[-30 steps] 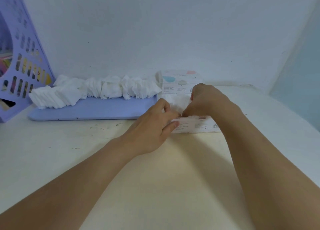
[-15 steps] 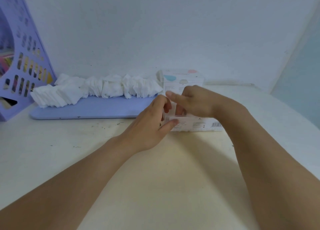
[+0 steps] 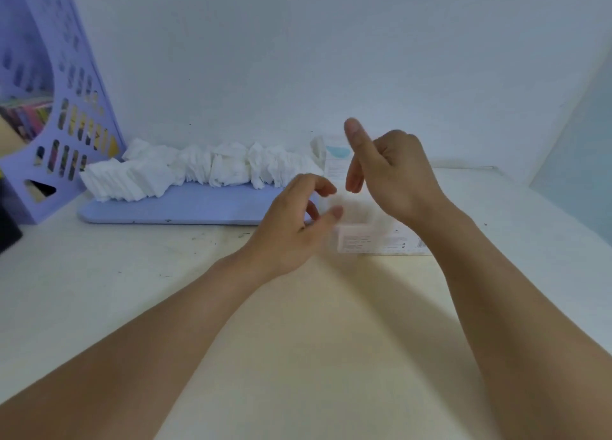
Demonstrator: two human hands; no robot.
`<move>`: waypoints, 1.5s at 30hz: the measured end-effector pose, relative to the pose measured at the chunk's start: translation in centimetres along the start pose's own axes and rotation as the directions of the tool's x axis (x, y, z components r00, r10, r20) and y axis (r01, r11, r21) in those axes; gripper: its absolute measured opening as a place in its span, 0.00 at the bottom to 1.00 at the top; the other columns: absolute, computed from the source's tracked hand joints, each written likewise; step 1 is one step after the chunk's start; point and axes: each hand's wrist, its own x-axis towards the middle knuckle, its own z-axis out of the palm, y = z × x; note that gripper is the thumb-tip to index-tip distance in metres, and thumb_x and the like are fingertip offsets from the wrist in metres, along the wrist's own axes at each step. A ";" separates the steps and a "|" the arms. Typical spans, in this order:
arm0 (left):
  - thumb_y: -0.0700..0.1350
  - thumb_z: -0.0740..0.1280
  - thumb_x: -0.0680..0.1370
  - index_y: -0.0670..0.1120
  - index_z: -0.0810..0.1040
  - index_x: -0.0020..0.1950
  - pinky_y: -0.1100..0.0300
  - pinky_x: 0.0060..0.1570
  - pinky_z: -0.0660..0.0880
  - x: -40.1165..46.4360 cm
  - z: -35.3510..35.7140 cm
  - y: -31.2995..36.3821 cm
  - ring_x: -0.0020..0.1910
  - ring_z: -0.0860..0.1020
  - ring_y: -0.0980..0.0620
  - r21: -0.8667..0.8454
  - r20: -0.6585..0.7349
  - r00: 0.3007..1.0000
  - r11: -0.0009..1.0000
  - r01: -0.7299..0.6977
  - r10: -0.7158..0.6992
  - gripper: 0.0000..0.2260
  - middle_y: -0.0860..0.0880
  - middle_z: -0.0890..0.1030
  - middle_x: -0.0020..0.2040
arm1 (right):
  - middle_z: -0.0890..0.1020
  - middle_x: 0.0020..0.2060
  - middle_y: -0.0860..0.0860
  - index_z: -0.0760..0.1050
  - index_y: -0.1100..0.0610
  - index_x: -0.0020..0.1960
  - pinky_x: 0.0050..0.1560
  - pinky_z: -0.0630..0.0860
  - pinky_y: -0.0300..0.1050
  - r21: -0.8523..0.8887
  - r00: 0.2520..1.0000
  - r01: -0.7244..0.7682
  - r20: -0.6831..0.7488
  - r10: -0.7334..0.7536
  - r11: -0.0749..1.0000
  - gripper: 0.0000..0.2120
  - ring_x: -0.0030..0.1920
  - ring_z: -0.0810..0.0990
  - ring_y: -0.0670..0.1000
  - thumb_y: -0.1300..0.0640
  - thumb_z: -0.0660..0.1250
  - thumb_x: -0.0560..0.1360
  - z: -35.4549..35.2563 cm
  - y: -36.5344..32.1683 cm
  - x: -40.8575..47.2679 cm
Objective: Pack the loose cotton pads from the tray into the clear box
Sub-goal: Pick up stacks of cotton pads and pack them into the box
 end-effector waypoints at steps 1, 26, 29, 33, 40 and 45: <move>0.49 0.66 0.81 0.54 0.75 0.56 0.59 0.45 0.78 0.2 -0.7 0.4 0.47 0.78 0.59 -0.044 -0.100 0.995 0.999 0.027 -0.031 0.04 0.60 0.78 0.54 | 0.80 0.23 0.48 0.81 0.60 0.29 0.38 0.71 0.33 0.126 0.998 0.045 -0.059 -0.038 0.991 0.33 0.26 0.78 0.42 0.43 0.56 0.84 0.6 -0.6 -0.3; 0.37 0.72 0.72 0.45 0.56 0.79 0.58 0.48 0.72 -3.2 -21.8 -14.8 0.57 0.75 0.49 -0.144 -0.540 0.639 0.809 0.570 -0.547 0.39 0.50 0.73 0.62 | 0.75 0.65 0.58 0.61 0.60 0.74 0.60 0.75 0.49 0.077 0.907 -0.264 0.361 0.220 0.962 0.43 0.64 0.76 0.58 0.55 0.80 0.67 30.1 -10.6 8.2; 0.35 0.68 0.74 0.49 0.52 0.81 0.53 0.51 0.77 -3.0 -22.0 -15.1 0.57 0.76 0.49 -0.269 -0.483 0.638 0.795 0.544 -0.600 0.40 0.50 0.76 0.63 | 0.78 0.61 0.56 0.62 0.58 0.73 0.57 0.74 0.48 0.073 0.909 -0.256 0.357 0.214 0.964 0.42 0.61 0.78 0.56 0.54 0.80 0.67 30.6 -10.9 8.4; 0.38 0.66 0.78 0.48 0.66 0.74 0.61 0.45 0.72 -2.7 -22.0 -14.6 0.55 0.77 0.50 -0.315 -0.475 0.633 0.790 0.526 -0.611 0.25 0.53 0.76 0.58 | 0.81 0.52 0.52 0.71 0.58 0.65 0.57 0.77 0.49 0.118 0.926 -0.219 0.338 0.169 0.969 0.35 0.54 0.80 0.53 0.47 0.78 0.63 30.9 -11.7 8.2; 0.41 0.62 0.75 0.48 0.81 0.56 0.51 0.52 0.80 -2.3 -19.5 -12.6 0.51 0.81 0.48 -0.058 -0.478 0.768 0.888 0.455 -0.425 0.13 0.50 0.84 0.50 | 0.76 0.40 0.47 0.71 0.58 0.52 0.39 0.67 0.38 0.114 0.969 -0.082 0.240 0.053 0.990 0.12 0.40 0.74 0.46 0.58 0.70 0.72 27.9 -10.4 6.9; 0.39 0.60 0.81 0.46 0.69 0.73 0.71 0.53 0.71 -1.8 -14.6 -8.1 0.60 0.76 0.56 -0.291 -0.240 0.848 0.869 0.401 -0.472 0.20 0.52 0.78 0.62 | 0.76 0.48 0.55 0.67 0.55 0.55 0.49 0.71 0.45 -0.028 0.970 -0.040 0.239 0.046 0.999 0.11 0.47 0.73 0.52 0.63 0.66 0.76 22.2 -8.6 5.2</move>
